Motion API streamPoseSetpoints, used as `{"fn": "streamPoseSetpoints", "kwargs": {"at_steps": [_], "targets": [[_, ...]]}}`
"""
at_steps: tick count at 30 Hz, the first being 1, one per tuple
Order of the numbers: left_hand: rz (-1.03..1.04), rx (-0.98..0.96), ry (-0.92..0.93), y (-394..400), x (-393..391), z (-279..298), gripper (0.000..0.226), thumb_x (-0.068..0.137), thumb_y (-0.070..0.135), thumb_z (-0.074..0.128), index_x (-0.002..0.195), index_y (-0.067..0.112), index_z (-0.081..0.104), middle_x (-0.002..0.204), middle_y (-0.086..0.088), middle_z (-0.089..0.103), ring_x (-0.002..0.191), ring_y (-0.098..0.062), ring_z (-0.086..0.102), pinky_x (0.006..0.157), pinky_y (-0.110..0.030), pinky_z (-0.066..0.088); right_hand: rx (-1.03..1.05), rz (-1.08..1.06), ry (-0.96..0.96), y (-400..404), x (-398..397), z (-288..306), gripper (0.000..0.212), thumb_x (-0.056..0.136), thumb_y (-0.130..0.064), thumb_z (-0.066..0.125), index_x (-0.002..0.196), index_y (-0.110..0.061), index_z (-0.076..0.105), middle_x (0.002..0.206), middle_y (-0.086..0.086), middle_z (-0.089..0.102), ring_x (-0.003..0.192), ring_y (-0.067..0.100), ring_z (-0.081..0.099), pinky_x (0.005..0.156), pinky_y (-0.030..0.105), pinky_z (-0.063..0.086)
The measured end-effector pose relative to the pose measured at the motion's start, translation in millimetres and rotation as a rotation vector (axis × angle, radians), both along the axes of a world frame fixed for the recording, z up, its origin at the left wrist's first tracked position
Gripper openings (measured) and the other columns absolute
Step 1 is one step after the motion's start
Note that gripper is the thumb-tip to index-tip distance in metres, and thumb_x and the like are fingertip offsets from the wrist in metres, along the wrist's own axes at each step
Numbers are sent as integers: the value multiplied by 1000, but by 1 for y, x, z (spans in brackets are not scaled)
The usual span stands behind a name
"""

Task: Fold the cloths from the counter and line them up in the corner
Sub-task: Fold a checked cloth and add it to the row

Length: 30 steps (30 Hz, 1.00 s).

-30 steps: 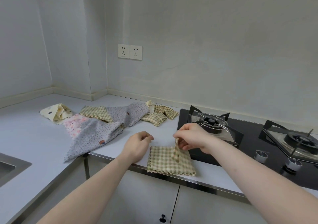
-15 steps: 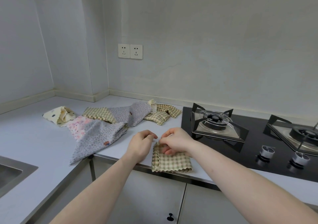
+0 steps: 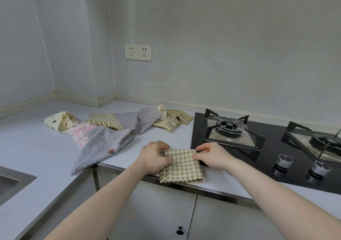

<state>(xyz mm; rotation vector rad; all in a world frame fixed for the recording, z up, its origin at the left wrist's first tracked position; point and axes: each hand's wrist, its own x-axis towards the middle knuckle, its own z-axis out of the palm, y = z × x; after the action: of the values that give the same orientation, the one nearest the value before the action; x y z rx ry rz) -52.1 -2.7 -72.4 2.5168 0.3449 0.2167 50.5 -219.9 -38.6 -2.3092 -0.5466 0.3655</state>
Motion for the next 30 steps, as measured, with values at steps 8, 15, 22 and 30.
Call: {"fn": "streamPoseSetpoints", "kwargs": {"at_steps": [8, 15, 22, 30], "targets": [[48, -358, -302, 0, -6, -5, 11, 80, 15, 72, 82, 21, 63, 76, 10, 70, 63, -7, 55, 65, -26, 48, 80, 9, 13, 16, 6, -1, 14, 76, -17, 78, 89, -18, 73, 89, -3, 73, 81, 12, 66, 75, 26, 52], [55, -412, -358, -7, -10, 2, 33, 85, 10, 76, 110, 27, 63, 64, 15, 66, 41, -5, 44, 45, -15, 38, 372, -14, 80, 19, 1, 0, 12, 87, 0, 65, 96, -8, 64, 86, 13, 69, 64, 13, 70, 55, 21, 52], [79, -481, -329, 1, -13, 0, 18, 85, 5, 73, 89, 22, 76, 76, -1, 78, 65, -19, 73, 63, -32, 59, 327, 133, -159, 7, -4, -10, 20, 79, -2, 67, 84, -21, 66, 98, -10, 77, 83, 17, 72, 80, 39, 63], [98, -349, -284, 2, -4, -6, 40, 81, -8, 50, 79, 23, 76, 105, 12, 76, 95, 1, 68, 77, -5, 47, 151, 256, -430, -8, -12, -32, 21, 80, -17, 70, 86, -36, 64, 113, -25, 68, 107, -3, 55, 89, 20, 44]]}}
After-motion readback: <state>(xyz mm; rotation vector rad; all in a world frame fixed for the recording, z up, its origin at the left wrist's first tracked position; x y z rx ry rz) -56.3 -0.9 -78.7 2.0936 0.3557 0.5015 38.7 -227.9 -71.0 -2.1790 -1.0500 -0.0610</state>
